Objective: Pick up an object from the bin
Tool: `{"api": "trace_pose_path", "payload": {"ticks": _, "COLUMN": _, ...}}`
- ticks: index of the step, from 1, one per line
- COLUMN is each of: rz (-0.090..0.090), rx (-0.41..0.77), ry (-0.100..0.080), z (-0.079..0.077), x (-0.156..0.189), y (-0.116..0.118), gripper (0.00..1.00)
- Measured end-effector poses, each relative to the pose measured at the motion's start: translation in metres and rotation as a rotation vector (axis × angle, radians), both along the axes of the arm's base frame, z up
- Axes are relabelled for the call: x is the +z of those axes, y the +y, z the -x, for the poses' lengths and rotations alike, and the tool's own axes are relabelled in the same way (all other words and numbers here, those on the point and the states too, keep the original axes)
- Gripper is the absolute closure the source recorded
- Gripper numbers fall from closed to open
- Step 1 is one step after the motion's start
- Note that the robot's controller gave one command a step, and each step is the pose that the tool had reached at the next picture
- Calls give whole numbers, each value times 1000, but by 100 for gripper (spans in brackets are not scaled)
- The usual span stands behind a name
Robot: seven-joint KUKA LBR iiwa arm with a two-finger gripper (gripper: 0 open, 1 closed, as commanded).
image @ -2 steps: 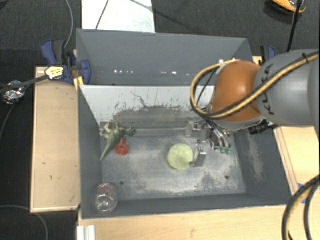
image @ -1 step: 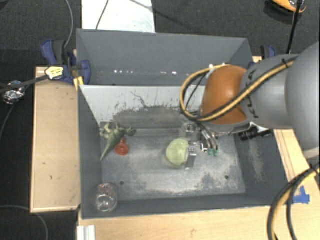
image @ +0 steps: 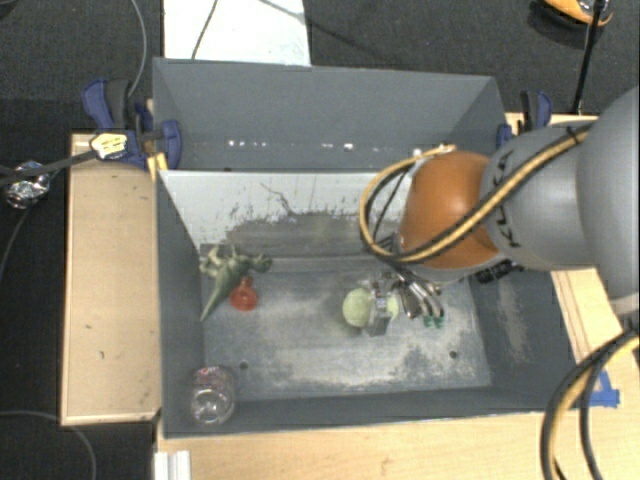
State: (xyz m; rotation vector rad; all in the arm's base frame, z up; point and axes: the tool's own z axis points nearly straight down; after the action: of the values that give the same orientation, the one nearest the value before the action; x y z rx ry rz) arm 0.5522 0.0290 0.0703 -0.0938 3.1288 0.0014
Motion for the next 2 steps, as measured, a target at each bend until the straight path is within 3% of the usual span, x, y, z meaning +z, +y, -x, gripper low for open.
{"api": "trace_pose_path", "payload": {"ticks": 1, "rz": 0, "rx": 0, "ry": 0, "z": 0, "x": 0, "y": 0, "gripper": 100}}
{"api": "trace_pose_path", "payload": {"ticks": 2, "rz": 0, "rx": 37, "ry": -3, "z": -17, "x": 120, "y": 10, "gripper": 100}}
